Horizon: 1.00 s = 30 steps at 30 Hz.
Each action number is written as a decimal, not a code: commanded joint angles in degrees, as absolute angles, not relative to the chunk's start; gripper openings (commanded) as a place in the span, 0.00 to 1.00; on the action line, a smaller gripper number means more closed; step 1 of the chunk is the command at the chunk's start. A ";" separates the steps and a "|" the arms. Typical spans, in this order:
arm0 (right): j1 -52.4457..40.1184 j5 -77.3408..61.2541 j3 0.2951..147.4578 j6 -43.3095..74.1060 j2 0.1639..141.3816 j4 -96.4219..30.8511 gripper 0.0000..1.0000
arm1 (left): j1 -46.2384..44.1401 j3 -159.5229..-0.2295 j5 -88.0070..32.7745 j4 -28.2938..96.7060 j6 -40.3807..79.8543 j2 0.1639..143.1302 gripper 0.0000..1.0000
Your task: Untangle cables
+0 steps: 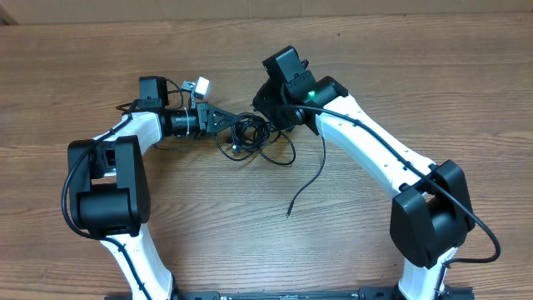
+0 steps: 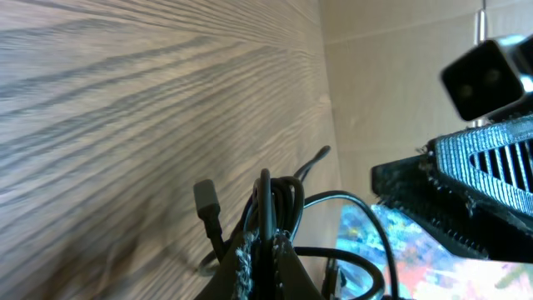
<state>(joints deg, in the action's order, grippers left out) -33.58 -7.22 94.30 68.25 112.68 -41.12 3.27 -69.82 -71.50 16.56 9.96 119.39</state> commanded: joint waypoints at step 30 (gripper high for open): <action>-35.55 -5.39 94.11 76.44 119.83 -42.28 0.34 | 0.95 -69.91 -75.48 15.79 7.68 119.57 0.04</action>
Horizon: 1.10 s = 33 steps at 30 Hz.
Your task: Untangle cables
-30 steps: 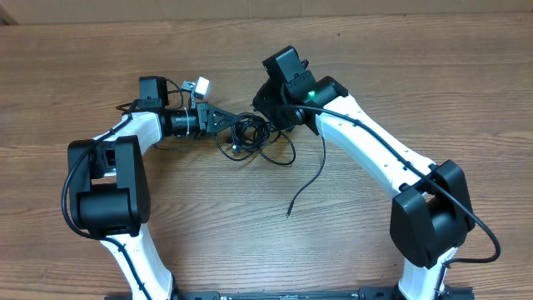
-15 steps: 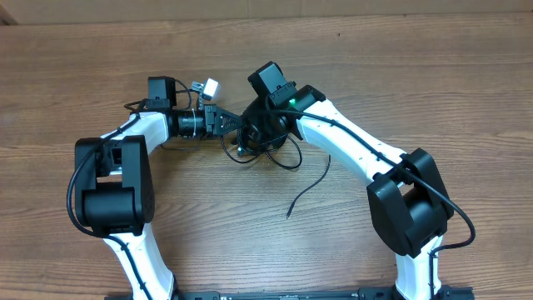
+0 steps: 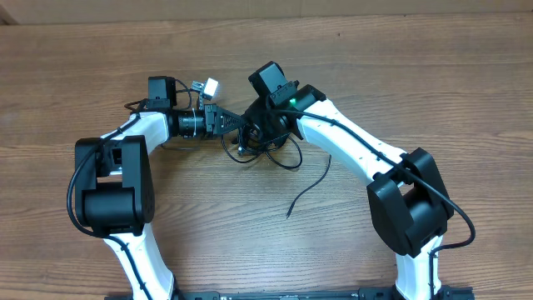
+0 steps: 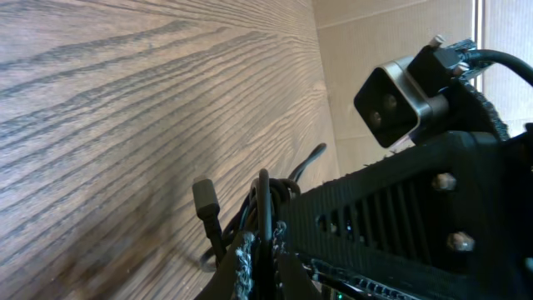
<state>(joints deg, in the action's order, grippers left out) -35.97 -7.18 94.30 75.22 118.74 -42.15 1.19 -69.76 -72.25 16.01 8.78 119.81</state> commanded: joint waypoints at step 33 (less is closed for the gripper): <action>-36.42 -3.92 85.60 79.46 119.83 -33.91 0.17 | 0.99 -69.91 -76.16 15.77 7.70 119.57 0.04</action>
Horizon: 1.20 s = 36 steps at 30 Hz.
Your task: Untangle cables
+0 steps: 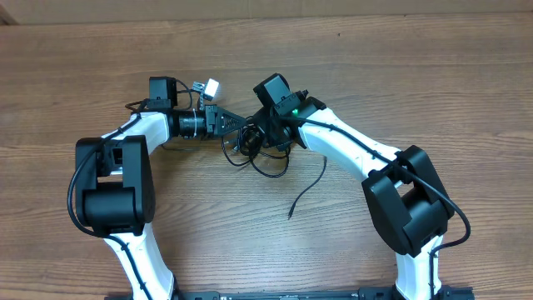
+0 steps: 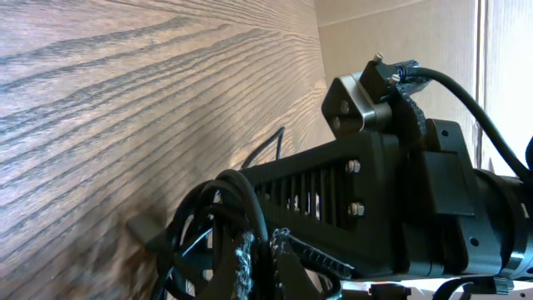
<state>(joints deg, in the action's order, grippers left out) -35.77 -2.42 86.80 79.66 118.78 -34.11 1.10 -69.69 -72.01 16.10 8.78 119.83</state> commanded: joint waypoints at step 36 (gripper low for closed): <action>-39.03 -4.60 85.45 79.11 121.27 -35.03 0.13 | 0.54 -69.91 -65.60 17.93 13.61 119.57 0.04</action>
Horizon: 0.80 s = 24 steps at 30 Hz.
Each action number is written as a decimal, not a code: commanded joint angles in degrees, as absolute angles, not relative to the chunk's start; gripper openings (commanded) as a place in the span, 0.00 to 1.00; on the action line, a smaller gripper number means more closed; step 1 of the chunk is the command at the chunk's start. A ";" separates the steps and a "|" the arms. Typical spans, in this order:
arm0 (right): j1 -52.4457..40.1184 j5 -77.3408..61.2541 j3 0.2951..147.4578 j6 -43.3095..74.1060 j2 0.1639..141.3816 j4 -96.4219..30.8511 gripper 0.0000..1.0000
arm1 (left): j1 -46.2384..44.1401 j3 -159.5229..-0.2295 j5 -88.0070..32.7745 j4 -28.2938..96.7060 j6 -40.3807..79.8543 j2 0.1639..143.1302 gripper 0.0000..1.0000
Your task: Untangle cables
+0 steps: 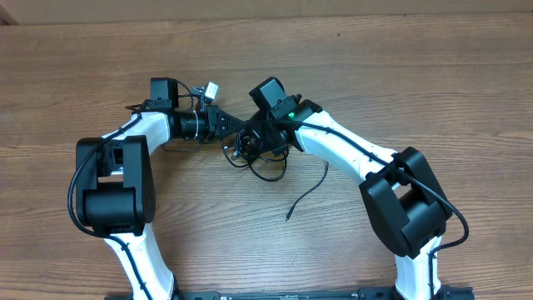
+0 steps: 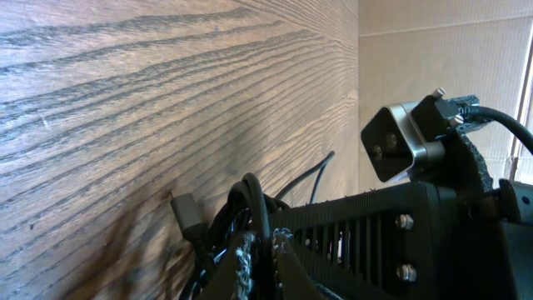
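Note:
A tangle of black cables lies mid-table between the two arms, and one loose end trails toward the front. My left gripper reaches in from the left, shut on a black cable loop of the bundle. In the left wrist view, its fingertips pinch that strand, with a cable plug just beside them. My right gripper is pressed into the same bundle from the right, very near the left one. Its slotted black finger fills the wrist view, and its jaws are hidden.
A small white connector sticks up on the left wrist's own wiring. The wooden table stretches wide on all sides, with a cardboard wall along the far edge.
The right gripper has edged slightly left and deeper into the bundle. The left wrist has turned a little, so the plug shows again beside its fingertips. The left gripper's hold is unchanged.
The left gripper was shut on the bundle at every moment. The right gripper stood just right of the tangle at first, then was down against it. The loops, spread toward the front at first, are drawn in tighter between the grippers now.

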<state>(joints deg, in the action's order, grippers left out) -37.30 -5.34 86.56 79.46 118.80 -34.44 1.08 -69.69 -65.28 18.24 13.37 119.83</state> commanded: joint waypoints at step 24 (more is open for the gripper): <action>-33.32 -9.72 87.00 63.61 119.55 -33.56 0.04 | 0.56 -69.91 -62.83 18.61 14.24 119.57 0.04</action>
